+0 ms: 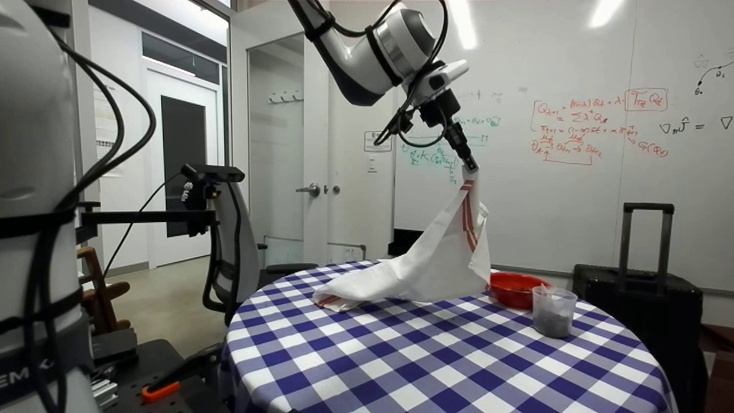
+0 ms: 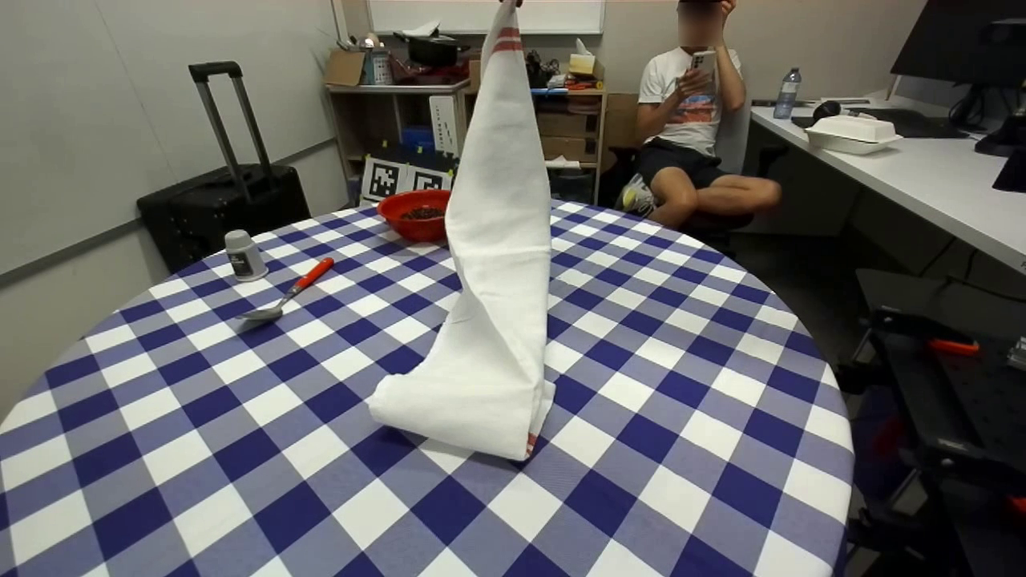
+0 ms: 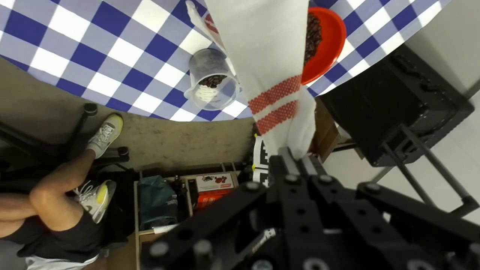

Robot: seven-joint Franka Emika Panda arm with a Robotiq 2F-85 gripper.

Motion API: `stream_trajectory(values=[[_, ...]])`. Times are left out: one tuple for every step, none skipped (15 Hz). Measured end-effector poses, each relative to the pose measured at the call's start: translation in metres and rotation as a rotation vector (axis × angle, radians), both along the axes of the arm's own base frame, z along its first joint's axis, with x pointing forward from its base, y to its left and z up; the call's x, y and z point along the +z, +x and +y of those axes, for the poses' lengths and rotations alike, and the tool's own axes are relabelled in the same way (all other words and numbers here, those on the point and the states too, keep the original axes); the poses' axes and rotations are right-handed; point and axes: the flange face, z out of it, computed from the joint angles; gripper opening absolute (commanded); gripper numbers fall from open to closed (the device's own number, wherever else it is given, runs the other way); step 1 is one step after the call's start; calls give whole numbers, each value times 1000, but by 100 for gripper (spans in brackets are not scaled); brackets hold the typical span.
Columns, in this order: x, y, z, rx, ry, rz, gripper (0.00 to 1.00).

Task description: Unfold the dish cloth on the table

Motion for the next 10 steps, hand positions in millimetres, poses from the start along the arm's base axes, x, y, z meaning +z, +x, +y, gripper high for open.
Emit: stream_trajectory(values=[[-9,-2,-11,-33,3,-9,1],[-17,-5,-22,-69,4,-17,1],[-24,-8,-32,-104,1,-22,1],[-31,-12,-42,-138,-8,-29,1],[-38,-17,-52,-169,-19,-35,1],[-45,-22,-62,-199,-31,-40,1],[-51,-28,-72,-227,-45,-44,1],[-57,-35,-82,-255,-57,-46,1],[-63,-42,-91,-282,-67,-47,1],[-68,-50,-102,-310,-77,-48,1]])
